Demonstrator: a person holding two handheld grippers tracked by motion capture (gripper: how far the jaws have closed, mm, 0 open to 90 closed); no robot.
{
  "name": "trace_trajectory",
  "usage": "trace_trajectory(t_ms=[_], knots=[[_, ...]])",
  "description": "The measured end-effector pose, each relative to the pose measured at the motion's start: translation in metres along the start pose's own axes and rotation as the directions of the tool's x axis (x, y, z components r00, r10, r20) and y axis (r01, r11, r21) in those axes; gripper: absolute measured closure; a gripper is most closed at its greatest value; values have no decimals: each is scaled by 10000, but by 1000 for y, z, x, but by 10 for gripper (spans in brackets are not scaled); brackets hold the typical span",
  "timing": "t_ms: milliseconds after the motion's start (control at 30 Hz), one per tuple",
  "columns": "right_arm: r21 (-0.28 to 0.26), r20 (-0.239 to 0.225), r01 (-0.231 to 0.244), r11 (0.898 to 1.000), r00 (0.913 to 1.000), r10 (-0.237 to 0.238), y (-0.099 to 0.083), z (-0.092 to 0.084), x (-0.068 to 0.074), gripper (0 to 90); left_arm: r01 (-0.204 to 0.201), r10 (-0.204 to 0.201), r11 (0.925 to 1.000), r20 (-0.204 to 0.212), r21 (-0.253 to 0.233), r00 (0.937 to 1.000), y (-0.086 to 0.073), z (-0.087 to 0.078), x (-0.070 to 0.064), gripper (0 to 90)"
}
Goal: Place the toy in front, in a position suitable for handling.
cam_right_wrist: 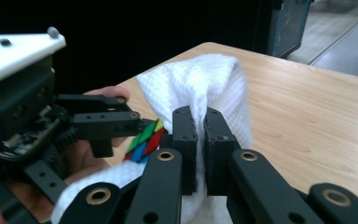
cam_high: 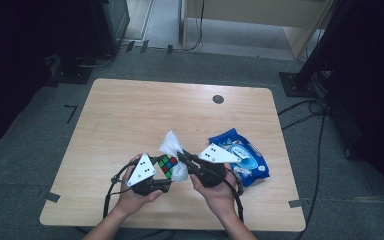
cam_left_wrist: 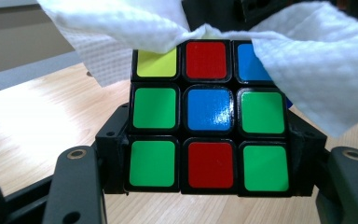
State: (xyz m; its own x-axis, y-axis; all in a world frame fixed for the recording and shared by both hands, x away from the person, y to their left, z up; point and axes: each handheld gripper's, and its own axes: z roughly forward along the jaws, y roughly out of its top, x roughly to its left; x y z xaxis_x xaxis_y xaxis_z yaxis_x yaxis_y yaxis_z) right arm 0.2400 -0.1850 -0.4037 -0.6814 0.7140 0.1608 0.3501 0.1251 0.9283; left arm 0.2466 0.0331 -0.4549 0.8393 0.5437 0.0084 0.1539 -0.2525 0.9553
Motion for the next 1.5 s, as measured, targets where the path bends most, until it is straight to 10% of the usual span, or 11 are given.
trace_trajectory(t_ms=[233, 567, 967, 1500], knots=[[213, 641, 168, 9996, 9978, -182, -10, 3, -8, 855, 155, -154, 9997, 96, -175, 9998, 3, -1, 2, 344], [990, 1487, -749, 9923, 9871, 597, -39, 9, -49, 862, 263, -262, 9995, 9, -186, 9997, 1, -2, 12, 344], [-752, -509, -511, 9959, 9976, 473, 3, -20, -5, 863, -273, 271, 9989, 68, 380, 9996, -5, 10, -1, 344], [-350, 83, -666, 9972, 9977, 669, -19, 0, -12, 861, 20, -22, 9998, 105, 197, 9999, -2, 8, 0, 344]])
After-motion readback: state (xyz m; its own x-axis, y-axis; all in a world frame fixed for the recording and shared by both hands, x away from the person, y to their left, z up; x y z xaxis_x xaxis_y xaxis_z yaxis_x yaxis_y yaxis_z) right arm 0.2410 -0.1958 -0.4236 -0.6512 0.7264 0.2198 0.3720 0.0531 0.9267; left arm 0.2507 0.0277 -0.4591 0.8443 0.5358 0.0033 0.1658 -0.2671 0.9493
